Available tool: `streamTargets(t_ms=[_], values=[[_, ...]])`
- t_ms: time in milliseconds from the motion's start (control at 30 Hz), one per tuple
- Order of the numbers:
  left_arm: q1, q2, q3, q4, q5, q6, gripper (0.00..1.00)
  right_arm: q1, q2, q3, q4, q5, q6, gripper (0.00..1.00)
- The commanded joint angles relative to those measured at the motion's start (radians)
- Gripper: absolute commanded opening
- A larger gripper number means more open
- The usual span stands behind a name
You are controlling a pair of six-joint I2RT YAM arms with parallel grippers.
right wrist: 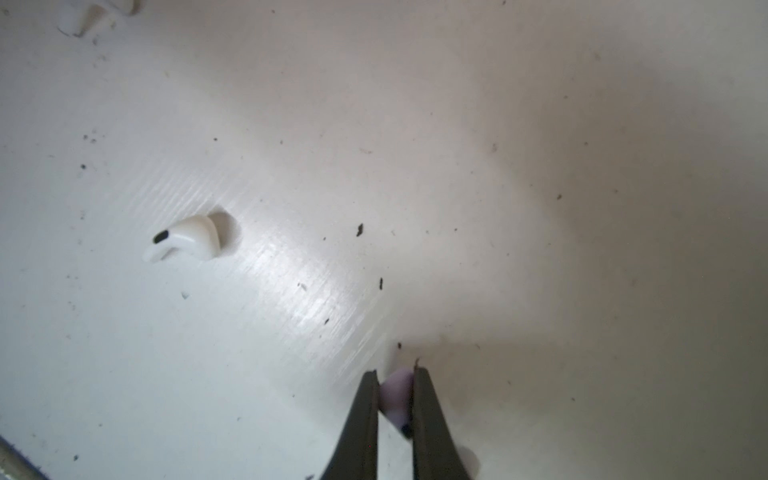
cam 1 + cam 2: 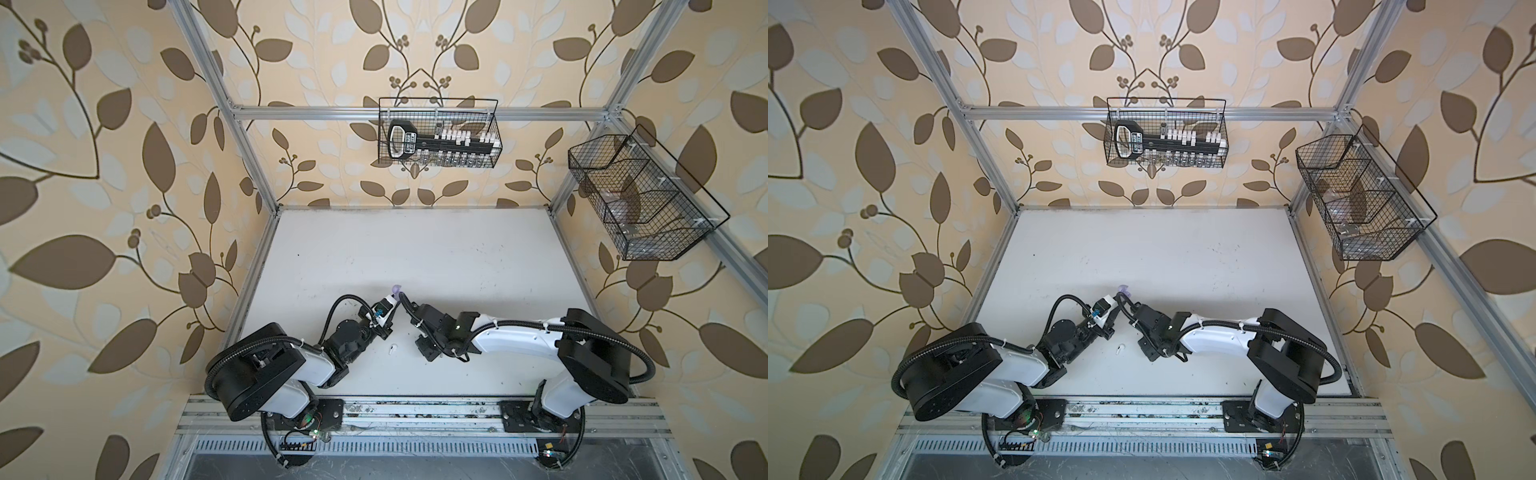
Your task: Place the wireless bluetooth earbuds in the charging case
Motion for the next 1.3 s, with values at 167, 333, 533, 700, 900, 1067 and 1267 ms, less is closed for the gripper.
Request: streamTargets(t_ms=[167, 333, 533, 700, 900, 1067, 1267], values=[[0.001, 0.004, 0.035, 0.062, 0.163, -0.020, 0.00, -0.083, -0.184, -0.069, 0.089, -0.051, 0.135, 0.11], [0.001, 0.004, 0.044, 0.065, 0.250, -0.029, 0.00, -0.135, -0.278, -0.102, 0.119, -0.031, 0.230, 0.10], [0.001, 0.051, 0.061, 0.065, 0.316, -0.043, 0.00, -0.188, -0.362, -0.131, 0.168, -0.006, 0.340, 0.10], [0.001, 0.052, 0.063, 0.065, 0.329, -0.047, 0.00, -0.187, -0.394, -0.125, 0.205, 0.004, 0.396, 0.10], [0.000, 0.062, 0.070, 0.065, 0.338, -0.051, 0.00, -0.177, -0.401, -0.131, 0.295, -0.012, 0.483, 0.12], [0.000, 0.067, 0.074, 0.065, 0.340, -0.053, 0.00, -0.164, -0.401, -0.147, 0.372, -0.016, 0.549, 0.13], [0.001, 0.063, 0.071, 0.066, 0.334, -0.052, 0.00, -0.148, -0.374, -0.160, 0.447, -0.036, 0.607, 0.13]])
